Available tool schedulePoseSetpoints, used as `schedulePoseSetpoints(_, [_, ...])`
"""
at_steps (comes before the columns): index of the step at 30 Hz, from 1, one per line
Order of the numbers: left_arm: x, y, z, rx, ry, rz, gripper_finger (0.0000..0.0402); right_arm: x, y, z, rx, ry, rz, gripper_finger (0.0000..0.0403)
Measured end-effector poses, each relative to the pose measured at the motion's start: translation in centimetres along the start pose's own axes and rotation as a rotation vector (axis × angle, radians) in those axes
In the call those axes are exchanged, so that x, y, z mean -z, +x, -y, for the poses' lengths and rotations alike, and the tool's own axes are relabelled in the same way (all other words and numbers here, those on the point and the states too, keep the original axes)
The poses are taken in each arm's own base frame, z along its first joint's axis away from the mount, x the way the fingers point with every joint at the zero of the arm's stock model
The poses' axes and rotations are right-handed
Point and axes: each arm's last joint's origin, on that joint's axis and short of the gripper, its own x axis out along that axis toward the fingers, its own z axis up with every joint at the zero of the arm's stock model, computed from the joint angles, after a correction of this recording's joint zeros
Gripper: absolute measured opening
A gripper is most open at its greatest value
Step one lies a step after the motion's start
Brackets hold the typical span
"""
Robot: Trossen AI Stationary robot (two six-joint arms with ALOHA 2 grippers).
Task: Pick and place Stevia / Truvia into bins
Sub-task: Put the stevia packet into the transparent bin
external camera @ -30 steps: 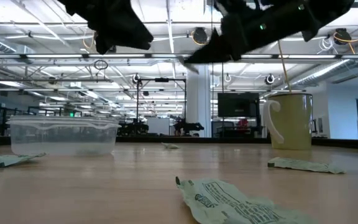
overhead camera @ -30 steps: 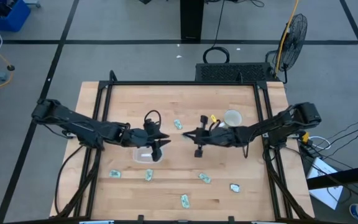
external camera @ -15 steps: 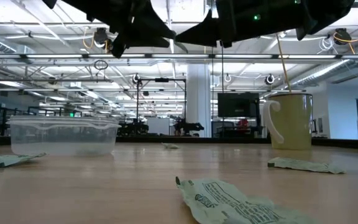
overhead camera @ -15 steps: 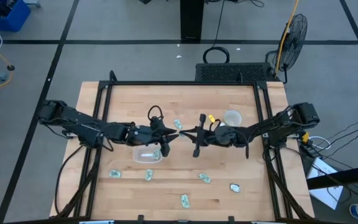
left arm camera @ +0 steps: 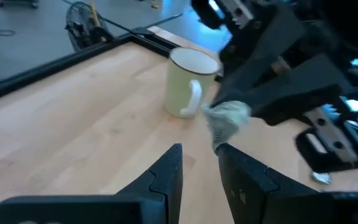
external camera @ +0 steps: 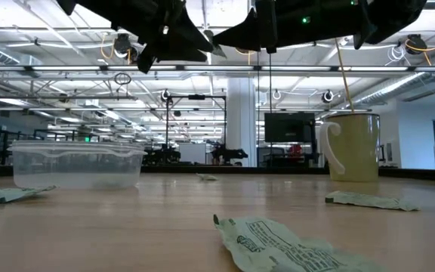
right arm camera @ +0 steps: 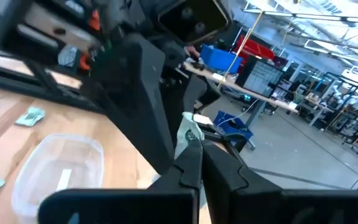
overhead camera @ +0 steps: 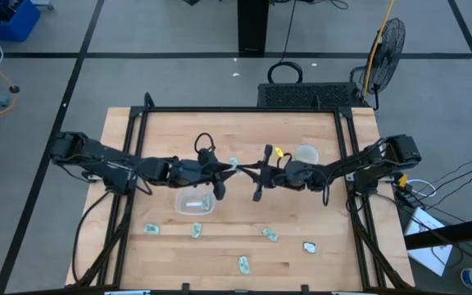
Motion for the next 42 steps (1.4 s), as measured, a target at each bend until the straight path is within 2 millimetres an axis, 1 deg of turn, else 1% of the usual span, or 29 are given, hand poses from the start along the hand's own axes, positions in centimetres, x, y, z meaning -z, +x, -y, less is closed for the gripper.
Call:
schedulePoseSetpoints(3, [-0.3, 0.3, -0.6, -0.016, 0.014, 0.009, 0.0108, 0.0, 0.0, 0.0, 0.003, 0.017, 0.005, 0.0001])
schedulePoseSetpoints(7, [-0.9, 0.5, -0.8, 0.047, 0.017, 0.019, 0.0108, 0.0, 0.0, 0.0, 0.000, 0.022, 0.003, 0.0001])
schedulePoseSetpoints(15, [-1.0, 0.5, -0.6, 0.080, 0.056, 0.023, 0.0108, -0.1, 0.0, 0.1, 0.010, 0.017, 0.001, 0.0001])
schedulePoseSetpoints(18, [-0.8, 0.3, -0.3, 0.111, 0.059, 0.014, 0.0108, 0.1, 0.0, 0.1, 0.030, -0.012, -0.014, 0.0001])
schedulePoseSetpoints(21, [-0.7, 0.2, 0.0, 0.122, 0.065, 0.010, 0.0108, 0.1, 0.1, 0.3, 0.030, -0.001, -0.015, 0.0000])
schedulePoseSetpoints(25, [-0.7, 0.2, 0.0, 0.119, 0.068, 0.012, 0.0108, 0.1, 0.1, 0.3, 0.029, -0.001, -0.016, 0.0000])
schedulePoseSetpoints(33, [-1.1, 0.5, -0.9, 0.047, 0.070, 0.038, 0.0108, 0.1, 0.1, 0.3, 0.029, -0.001, -0.015, 0.0000])
schedulePoseSetpoints(42, [-1.2, 0.6, -0.9, 0.064, 0.102, 0.033, 0.0108, -0.1, 0.1, 0.3, 0.034, 0.009, 0.008, 0.0000])
